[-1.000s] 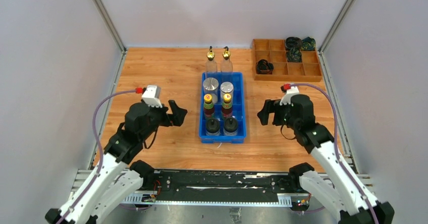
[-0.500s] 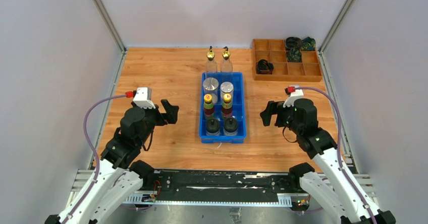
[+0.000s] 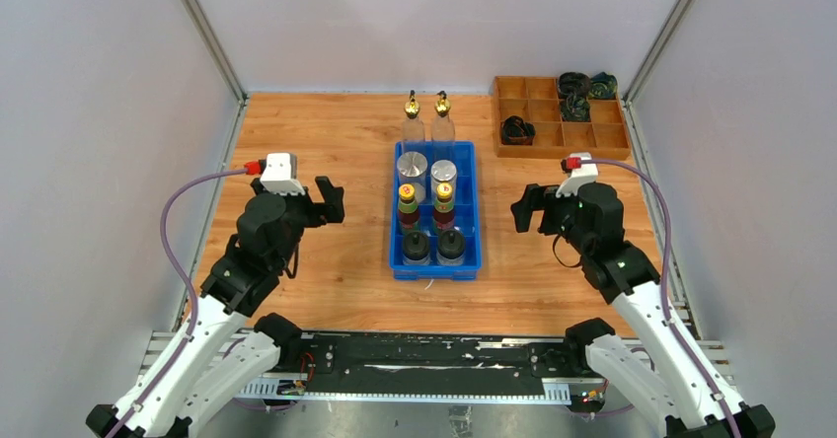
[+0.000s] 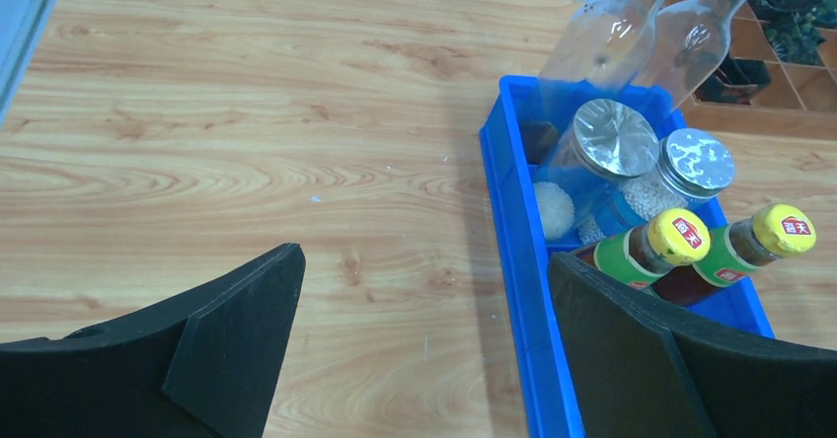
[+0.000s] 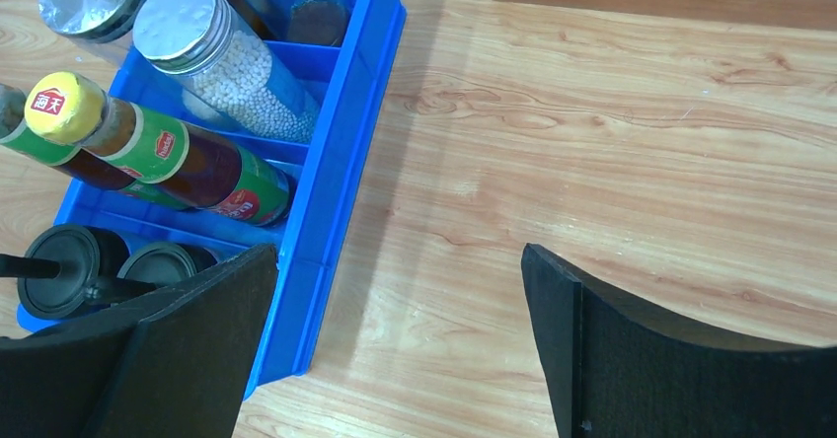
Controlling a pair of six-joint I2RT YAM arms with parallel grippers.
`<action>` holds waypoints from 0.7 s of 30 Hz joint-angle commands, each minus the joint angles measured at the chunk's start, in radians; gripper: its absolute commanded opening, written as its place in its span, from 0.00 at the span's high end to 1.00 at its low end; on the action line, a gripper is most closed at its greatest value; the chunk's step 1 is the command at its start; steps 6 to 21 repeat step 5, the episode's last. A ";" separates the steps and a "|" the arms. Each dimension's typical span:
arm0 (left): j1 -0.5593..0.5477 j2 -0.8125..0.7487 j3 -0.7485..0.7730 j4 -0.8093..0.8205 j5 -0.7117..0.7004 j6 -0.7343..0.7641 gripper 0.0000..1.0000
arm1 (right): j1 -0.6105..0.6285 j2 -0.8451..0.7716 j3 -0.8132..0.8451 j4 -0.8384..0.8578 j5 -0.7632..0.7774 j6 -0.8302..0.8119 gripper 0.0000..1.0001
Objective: Organize the condiment bottles
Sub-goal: Reset both arms
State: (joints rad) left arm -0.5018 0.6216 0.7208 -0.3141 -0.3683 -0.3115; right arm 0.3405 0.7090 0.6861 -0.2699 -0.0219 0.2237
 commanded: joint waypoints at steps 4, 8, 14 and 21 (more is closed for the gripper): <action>-0.007 0.001 0.008 0.043 0.003 0.027 0.00 | 0.013 -0.004 0.021 0.008 0.018 -0.032 0.00; -0.007 0.007 0.014 0.039 0.005 0.029 0.00 | 0.014 -0.006 0.017 0.012 0.020 -0.031 0.00; -0.007 0.007 0.014 0.039 0.005 0.029 0.00 | 0.014 -0.006 0.017 0.012 0.020 -0.031 0.00; -0.007 0.007 0.014 0.039 0.005 0.029 0.00 | 0.014 -0.006 0.017 0.012 0.020 -0.031 0.00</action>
